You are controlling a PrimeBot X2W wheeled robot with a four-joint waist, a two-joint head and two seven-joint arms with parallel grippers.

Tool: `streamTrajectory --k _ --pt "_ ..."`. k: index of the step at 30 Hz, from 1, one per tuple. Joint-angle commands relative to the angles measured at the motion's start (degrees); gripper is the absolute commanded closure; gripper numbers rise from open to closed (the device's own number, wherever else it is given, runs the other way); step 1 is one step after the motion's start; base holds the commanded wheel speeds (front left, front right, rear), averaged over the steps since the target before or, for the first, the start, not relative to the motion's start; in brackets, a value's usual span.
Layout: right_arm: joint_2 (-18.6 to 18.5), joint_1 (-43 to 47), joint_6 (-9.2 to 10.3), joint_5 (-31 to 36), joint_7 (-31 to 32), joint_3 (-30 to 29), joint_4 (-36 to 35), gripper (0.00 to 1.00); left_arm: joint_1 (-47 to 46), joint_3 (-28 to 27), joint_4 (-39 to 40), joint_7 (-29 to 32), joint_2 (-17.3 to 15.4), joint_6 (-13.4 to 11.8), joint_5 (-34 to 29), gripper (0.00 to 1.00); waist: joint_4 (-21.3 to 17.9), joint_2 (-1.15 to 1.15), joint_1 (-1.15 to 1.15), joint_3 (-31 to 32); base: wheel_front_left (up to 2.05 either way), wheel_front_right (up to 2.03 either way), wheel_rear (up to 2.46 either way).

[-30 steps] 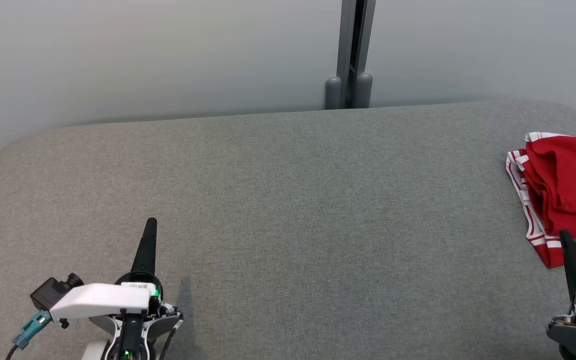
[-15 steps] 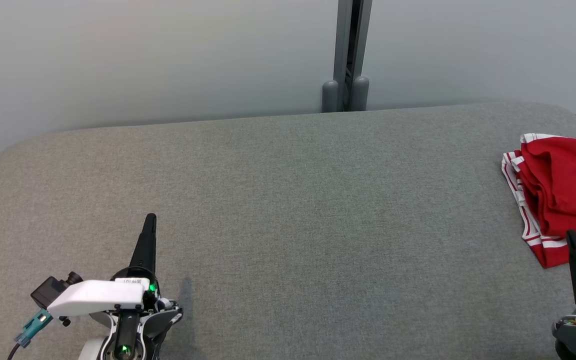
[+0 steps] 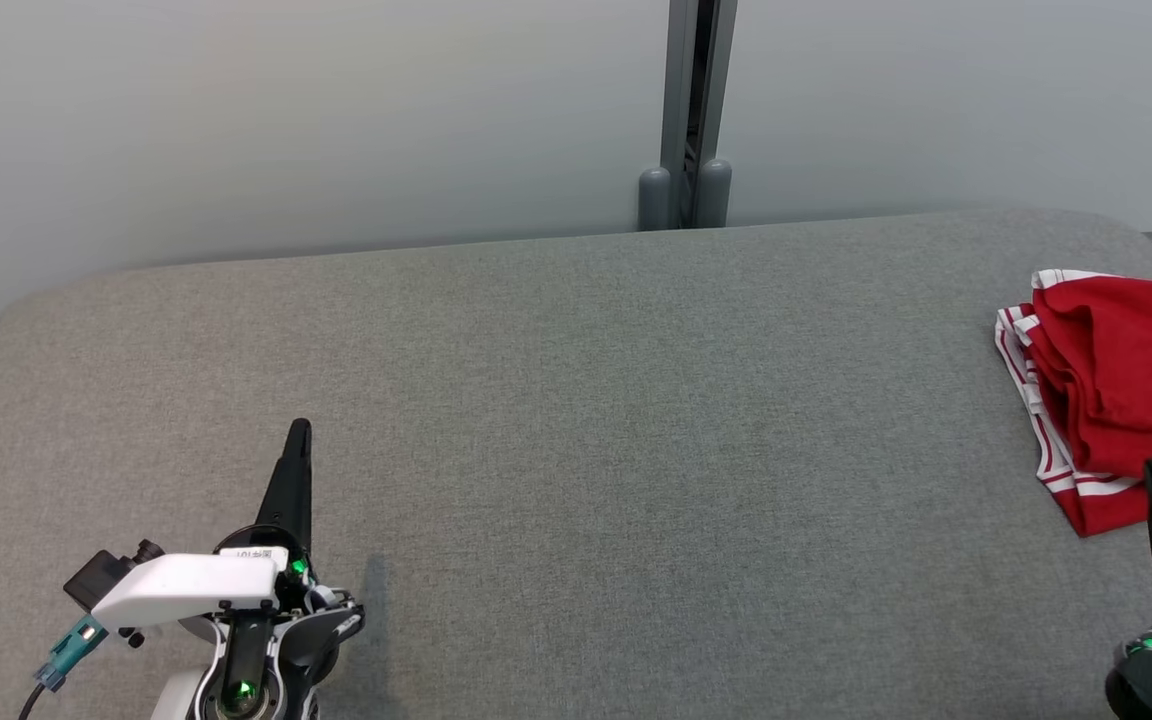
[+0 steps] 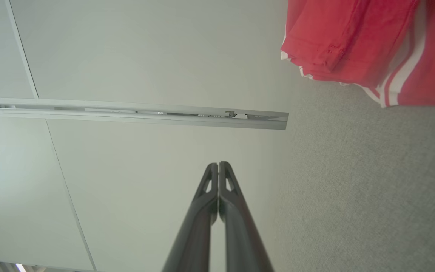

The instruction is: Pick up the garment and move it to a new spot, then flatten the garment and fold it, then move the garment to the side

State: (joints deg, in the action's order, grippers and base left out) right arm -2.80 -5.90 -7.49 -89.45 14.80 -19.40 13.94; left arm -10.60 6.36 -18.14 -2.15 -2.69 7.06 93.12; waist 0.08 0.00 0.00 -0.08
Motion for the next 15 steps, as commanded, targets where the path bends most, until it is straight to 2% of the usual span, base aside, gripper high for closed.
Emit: streamTrajectory --k 1,15 --pt "-0.16 -0.32 0.0 -1.15 0.62 -0.31 0.16 1.0 -0.92 -0.3 0.0 0.17 -0.34 0.47 1.0 1.0 -0.05 0.0 0.0 0.06 0.0 0.0 0.0" --pt "-0.16 -0.31 0.01 -1.57 0.76 -0.41 0.18 1.0 -0.92 -0.3 -0.07 0.33 -0.35 0.51 1.36 1.0 -0.09 0.0 0.0 0.12 0.0 0.0 0.0"
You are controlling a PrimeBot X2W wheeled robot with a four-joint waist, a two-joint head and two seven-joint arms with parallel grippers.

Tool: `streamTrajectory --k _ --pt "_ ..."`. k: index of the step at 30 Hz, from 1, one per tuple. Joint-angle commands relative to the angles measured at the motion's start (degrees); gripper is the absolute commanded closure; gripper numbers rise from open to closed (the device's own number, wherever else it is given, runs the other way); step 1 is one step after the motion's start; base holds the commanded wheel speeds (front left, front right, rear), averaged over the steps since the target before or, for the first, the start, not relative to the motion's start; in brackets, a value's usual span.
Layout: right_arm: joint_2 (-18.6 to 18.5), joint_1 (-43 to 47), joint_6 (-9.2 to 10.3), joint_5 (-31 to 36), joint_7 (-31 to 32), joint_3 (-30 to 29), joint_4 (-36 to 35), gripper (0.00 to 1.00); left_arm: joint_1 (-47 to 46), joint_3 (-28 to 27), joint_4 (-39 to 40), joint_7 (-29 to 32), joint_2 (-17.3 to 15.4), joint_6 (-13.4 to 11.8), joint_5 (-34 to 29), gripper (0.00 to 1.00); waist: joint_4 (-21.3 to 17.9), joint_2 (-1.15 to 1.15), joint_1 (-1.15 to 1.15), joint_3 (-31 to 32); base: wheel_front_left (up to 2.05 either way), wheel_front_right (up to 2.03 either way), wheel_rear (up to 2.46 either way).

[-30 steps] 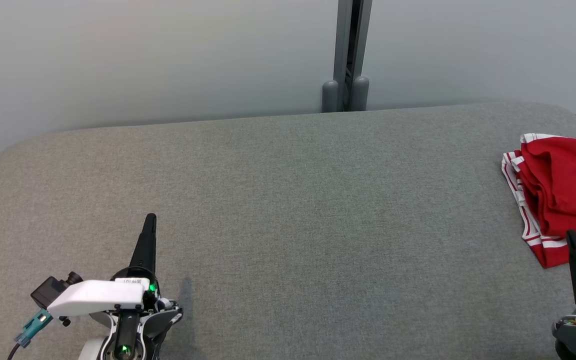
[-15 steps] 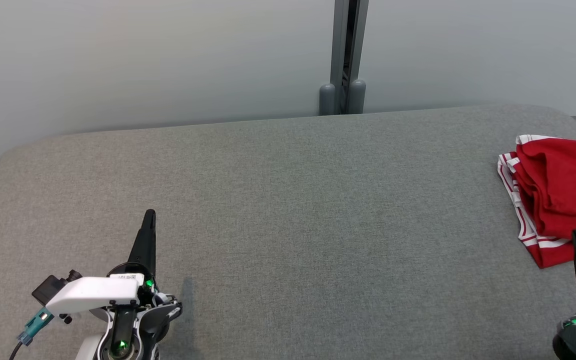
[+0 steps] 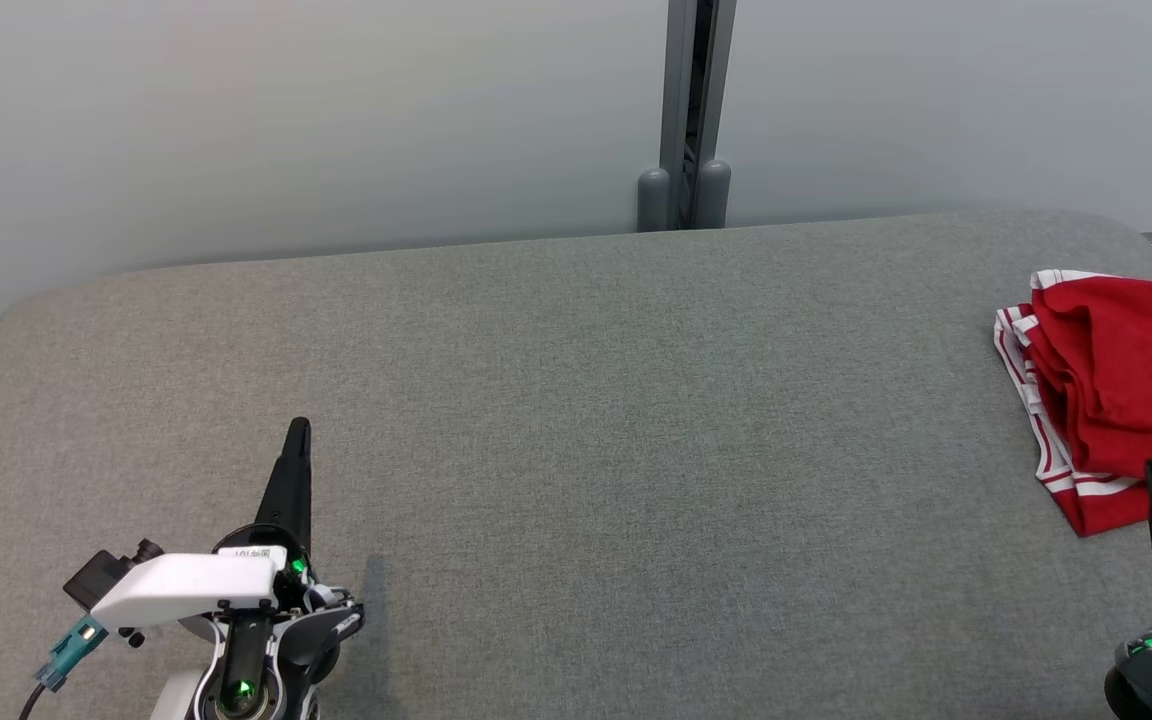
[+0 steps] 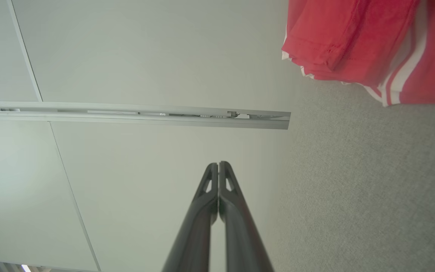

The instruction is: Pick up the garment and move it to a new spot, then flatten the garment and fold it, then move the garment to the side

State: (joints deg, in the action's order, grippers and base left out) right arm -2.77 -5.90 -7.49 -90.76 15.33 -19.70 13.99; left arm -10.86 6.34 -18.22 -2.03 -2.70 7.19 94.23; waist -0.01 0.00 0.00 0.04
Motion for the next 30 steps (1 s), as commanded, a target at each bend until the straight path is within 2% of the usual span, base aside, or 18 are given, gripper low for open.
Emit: streamTrajectory --k 1,30 --pt "-0.18 -0.3 0.0 -0.25 0.24 -0.09 0.13 1.0 -0.67 -0.28 0.01 0.21 -0.34 0.38 0.25 1.0 0.0 0.0 0.0 0.0 0.0 0.0 0.0" --pt "-0.18 -0.3 0.0 -0.25 0.23 -0.09 0.13 1.0 -0.68 -0.28 -0.02 0.21 -0.34 0.39 0.25 1.0 0.0 0.0 0.0 0.0 0.0 0.0 0.0"
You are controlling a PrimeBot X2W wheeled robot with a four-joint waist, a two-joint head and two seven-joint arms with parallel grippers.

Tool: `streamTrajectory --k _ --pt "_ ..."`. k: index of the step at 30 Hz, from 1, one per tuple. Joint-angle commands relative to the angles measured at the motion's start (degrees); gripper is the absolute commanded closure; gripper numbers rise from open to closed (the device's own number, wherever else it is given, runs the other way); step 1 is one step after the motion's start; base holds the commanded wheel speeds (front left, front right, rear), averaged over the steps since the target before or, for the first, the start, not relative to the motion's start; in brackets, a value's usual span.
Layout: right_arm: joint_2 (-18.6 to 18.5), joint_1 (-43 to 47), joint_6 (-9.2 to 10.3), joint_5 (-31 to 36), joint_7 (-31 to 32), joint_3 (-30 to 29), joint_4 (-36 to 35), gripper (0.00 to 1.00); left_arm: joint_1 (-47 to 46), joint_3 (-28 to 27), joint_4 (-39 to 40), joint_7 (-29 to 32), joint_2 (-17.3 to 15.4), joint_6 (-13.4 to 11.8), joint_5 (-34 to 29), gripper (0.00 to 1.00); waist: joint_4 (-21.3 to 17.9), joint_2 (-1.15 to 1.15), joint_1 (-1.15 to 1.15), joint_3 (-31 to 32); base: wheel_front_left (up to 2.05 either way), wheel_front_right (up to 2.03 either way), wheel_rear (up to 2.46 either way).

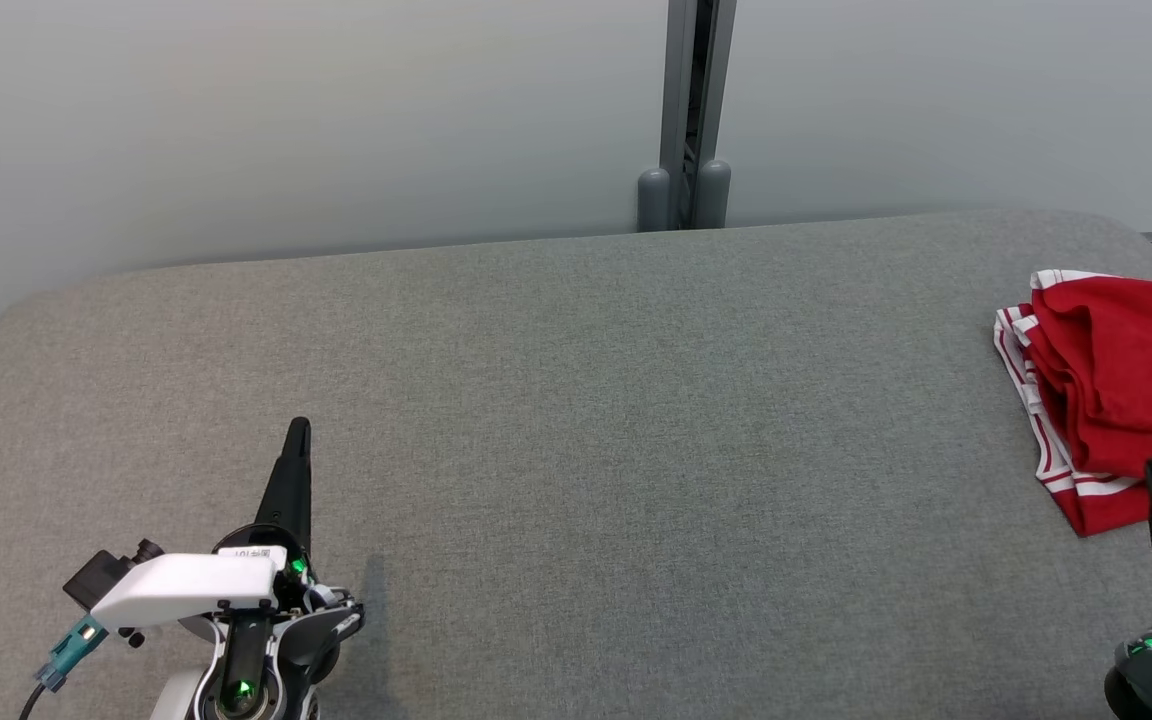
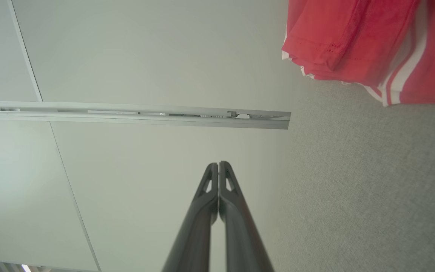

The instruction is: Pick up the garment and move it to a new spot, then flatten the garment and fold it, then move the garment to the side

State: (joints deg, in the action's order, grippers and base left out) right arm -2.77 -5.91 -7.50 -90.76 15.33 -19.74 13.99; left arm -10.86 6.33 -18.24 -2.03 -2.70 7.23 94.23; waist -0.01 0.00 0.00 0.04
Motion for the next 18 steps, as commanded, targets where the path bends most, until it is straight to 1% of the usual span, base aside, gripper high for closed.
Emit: streamTrajectory --k 1,18 --pt "-0.18 -0.3 0.02 -0.26 0.23 -0.07 0.13 1.0 -0.68 -0.27 0.0 0.21 -0.34 0.35 0.25 1.0 0.0 0.0 0.0 0.0 0.0 0.0 0.0" --pt "-0.18 -0.3 0.02 -0.26 0.23 -0.06 0.13 1.0 -0.69 -0.27 -0.01 0.21 -0.34 0.36 0.25 1.0 0.0 0.0 0.0 0.0 0.0 0.0 0.0"
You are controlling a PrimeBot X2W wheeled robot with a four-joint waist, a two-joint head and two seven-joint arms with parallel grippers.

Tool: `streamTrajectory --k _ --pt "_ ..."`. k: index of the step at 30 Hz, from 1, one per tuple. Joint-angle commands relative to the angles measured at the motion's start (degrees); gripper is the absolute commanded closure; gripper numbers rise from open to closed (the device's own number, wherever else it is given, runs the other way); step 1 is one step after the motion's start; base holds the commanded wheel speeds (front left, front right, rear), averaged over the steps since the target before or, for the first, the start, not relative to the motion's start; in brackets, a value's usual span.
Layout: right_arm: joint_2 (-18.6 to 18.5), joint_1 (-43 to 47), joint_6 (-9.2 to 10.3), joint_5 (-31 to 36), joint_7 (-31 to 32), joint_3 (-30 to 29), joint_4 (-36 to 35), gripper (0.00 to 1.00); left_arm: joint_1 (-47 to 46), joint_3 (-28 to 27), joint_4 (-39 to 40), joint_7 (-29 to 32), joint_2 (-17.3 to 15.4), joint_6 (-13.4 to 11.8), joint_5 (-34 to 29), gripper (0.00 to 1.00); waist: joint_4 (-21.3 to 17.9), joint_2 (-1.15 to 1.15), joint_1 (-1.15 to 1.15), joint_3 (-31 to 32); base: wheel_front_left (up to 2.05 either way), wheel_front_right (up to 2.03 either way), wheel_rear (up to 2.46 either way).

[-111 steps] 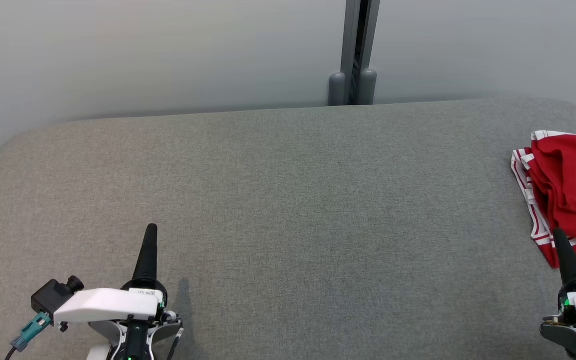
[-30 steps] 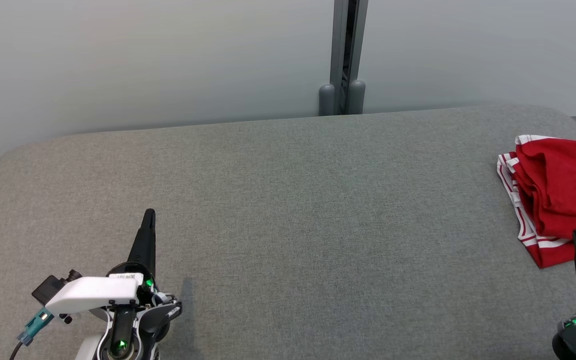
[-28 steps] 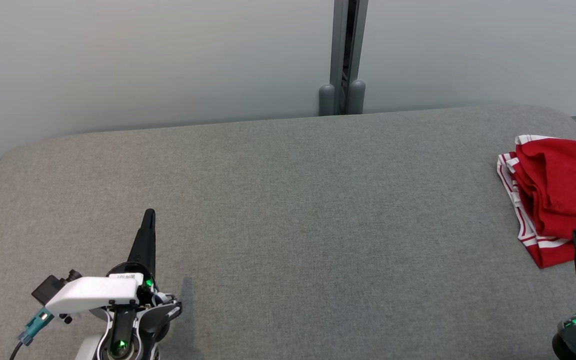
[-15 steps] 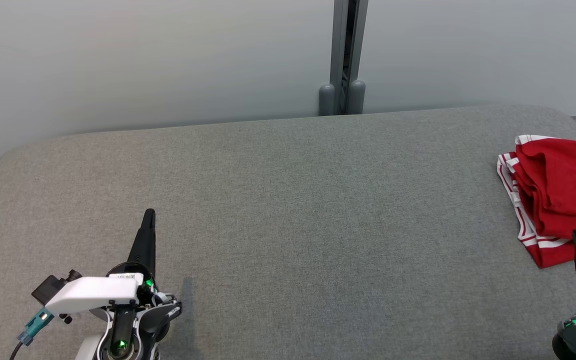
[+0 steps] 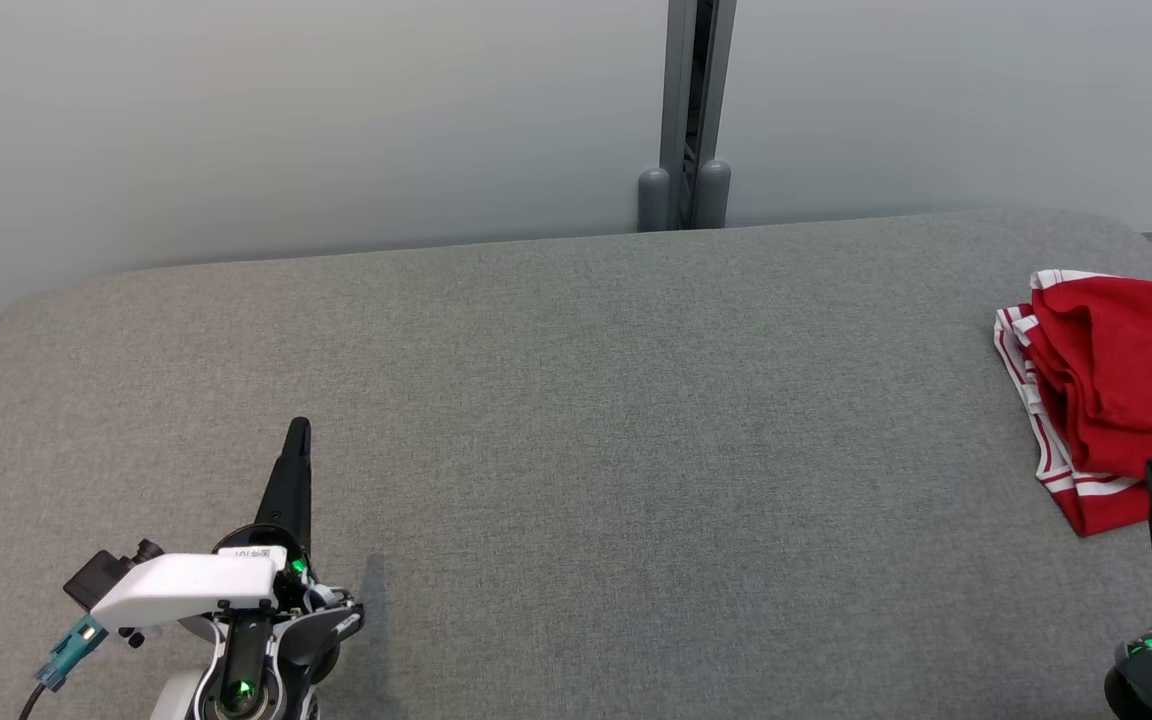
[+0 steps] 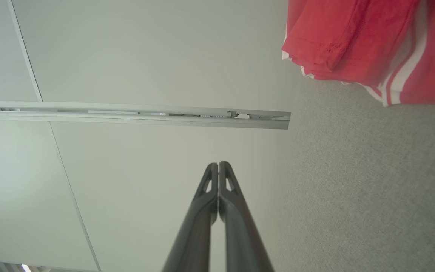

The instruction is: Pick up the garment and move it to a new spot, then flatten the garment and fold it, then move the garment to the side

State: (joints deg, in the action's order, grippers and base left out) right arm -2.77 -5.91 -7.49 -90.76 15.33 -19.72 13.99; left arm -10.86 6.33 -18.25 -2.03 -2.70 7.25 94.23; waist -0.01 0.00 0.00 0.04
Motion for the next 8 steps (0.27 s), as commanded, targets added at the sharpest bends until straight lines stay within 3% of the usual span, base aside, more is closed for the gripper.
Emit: streamTrajectory --k 1,8 --pt "-0.18 -0.3 0.0 -0.26 0.23 -0.08 0.13 1.0 -0.69 -0.27 0.0 0.21 -0.34 0.36 0.25 1.0 0.0 0.0 0.0 0.0 0.0 0.0 0.0" --pt "-0.18 -0.3 0.0 -0.25 0.23 -0.09 0.13 1.0 -0.69 -0.27 -0.01 0.21 -0.34 0.36 0.25 1.0 0.0 0.0 0.0 0.0 0.0 0.0 0.0"
